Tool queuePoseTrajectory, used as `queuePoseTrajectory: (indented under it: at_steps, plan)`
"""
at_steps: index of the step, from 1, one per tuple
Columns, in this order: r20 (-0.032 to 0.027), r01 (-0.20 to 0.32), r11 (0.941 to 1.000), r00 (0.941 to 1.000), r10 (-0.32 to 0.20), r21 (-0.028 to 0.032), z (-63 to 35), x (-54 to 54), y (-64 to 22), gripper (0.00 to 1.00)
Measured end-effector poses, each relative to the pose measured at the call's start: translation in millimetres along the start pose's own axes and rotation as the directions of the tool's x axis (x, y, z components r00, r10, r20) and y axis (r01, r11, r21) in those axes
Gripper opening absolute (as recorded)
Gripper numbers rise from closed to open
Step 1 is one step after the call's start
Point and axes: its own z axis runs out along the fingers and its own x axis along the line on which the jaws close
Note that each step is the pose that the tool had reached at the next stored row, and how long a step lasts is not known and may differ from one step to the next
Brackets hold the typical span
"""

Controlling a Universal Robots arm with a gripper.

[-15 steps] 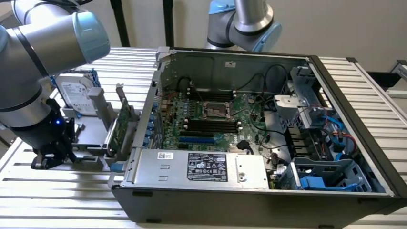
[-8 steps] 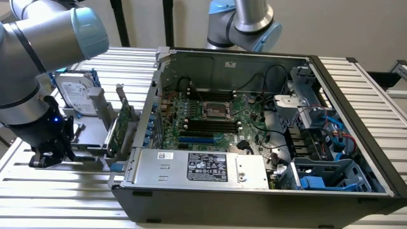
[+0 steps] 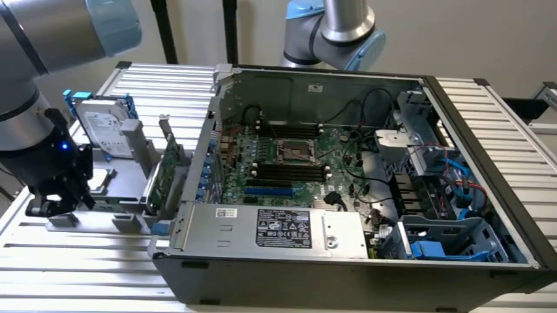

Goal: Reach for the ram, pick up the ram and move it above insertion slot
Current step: 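Pick up the ram and move it above insertion slot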

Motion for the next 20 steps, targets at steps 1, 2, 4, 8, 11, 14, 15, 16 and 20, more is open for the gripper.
queuePoseTrajectory:
  at_steps: [1, 2, 4, 8, 11, 14, 15, 16, 20]
  plan:
    - [0.0001, 0.000, 1.0000, 1.0000, 0.000, 0.0001, -4.4, -0.3, 0.1, 0.14]
    - [0.0000, 0.000, 1.0000, 1.0000, 0.000, 0.0000, -9.2, -0.5, 0.2, 0.14]
    - [0.0001, 0.000, 1.0000, 1.0000, 0.000, 0.0001, -18.4, -1.1, -0.2, 0.14]
    - [0.0016, 0.005, 1.0000, 1.0000, -0.005, -0.0004, -36.4, -2.3, -6.1, 0.14]
    - [0.0058, 0.011, 0.9999, 0.9999, -0.011, -0.0008, -50.6, -3.3, -11.8, 0.14]
    - [0.0095, 0.018, 0.9998, 0.9998, -0.018, -0.0014, -64.3, -4.2, -17.1, 0.14]
    - [0.0108, 0.020, 0.9998, 0.9997, -0.020, -0.0015, -68.8, -4.6, -18.8, 0.14]
    - [0.0122, 0.023, 0.9997, 0.9997, -0.023, -0.0017, -73.6, -4.9, -20.7, 0.14]
    - [0.0166, 0.032, 0.9995, 0.9993, -0.032, -0.0026, -92.1, -6.1, -27.5, 0.14]
